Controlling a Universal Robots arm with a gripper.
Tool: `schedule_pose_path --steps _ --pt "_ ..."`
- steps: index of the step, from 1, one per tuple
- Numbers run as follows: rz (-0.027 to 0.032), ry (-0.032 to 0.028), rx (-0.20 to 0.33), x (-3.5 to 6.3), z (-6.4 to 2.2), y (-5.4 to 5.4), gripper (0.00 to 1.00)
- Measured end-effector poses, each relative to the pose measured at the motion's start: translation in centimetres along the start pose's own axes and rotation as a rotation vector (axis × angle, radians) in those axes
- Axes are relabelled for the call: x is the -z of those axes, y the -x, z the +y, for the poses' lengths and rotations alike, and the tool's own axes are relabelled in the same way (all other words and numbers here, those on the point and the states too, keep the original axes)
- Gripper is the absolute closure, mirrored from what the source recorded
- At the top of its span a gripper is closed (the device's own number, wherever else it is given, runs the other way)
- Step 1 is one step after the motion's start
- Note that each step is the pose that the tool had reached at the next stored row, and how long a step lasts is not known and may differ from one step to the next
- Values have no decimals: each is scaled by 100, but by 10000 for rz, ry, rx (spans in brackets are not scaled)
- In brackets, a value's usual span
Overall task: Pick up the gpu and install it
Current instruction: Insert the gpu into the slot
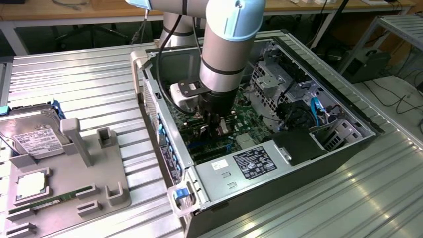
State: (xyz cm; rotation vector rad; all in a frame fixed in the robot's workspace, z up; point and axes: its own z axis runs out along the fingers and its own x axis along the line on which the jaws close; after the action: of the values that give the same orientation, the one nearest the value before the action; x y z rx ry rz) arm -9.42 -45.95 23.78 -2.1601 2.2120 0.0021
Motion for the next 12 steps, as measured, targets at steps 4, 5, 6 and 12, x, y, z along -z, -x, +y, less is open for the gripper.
schedule_pose_path --steps 4,5,6,12 --pt "1 -3 0 -2 4 0 72" --pt "0 -3 1 -2 5 0 72" --pt "1 -4 1 -3 6 0 72" --pt "0 -5 0 -4 8 0 72"
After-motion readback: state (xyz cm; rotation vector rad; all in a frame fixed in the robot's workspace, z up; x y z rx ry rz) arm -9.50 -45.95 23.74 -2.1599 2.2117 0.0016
